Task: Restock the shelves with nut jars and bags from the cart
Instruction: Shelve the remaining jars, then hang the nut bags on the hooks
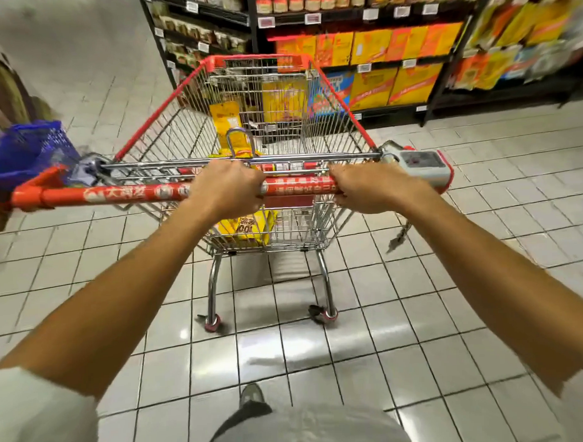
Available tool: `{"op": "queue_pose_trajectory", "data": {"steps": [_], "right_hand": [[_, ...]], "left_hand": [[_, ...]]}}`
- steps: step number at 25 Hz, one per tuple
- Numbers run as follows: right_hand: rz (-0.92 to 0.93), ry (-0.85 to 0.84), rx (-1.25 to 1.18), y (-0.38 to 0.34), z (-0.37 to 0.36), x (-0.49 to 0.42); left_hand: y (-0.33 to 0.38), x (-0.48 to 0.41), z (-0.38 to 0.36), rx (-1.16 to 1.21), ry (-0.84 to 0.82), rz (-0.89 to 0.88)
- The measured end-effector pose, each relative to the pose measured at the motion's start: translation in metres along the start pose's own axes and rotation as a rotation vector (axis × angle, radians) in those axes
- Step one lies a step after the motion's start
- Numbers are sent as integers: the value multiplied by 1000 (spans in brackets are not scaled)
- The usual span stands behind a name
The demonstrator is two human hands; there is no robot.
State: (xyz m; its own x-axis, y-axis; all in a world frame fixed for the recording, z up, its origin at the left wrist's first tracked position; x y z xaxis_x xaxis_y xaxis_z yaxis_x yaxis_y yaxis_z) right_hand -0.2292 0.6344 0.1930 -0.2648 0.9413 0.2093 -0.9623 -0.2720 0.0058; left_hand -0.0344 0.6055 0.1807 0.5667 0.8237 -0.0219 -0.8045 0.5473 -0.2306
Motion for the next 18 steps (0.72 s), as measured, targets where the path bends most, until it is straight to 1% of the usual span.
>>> {"op": "queue_pose_trajectory", "data": {"steps": [7, 12, 14, 18], "right_hand": [[-55, 59, -23, 46, -16, 66], [-123, 47, -33, 75, -26, 100], [-158, 55, 16, 84, -28, 108], [-242, 186, 148, 106, -30, 113]], "left_hand": [[71, -8, 17, -41, 54, -103], [109, -25, 24, -67, 73, -179], [118, -35, 25, -78, 80, -188], [140, -64, 28, -92, 77, -220]]}}
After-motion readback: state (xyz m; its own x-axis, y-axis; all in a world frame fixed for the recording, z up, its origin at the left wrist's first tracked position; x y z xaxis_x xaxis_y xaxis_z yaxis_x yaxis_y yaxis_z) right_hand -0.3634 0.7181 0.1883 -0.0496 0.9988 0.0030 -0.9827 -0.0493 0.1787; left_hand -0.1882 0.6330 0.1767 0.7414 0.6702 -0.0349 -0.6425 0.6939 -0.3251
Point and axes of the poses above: each hand's wrist, its own x-axis away from the middle knuckle, its own z-axis out of the back of the hand, y = z × x, the point moved 3 cm from there along -x, towards the middle knuckle, and after that the axes turned 4 degrees about -z, right-handed, at the moved point
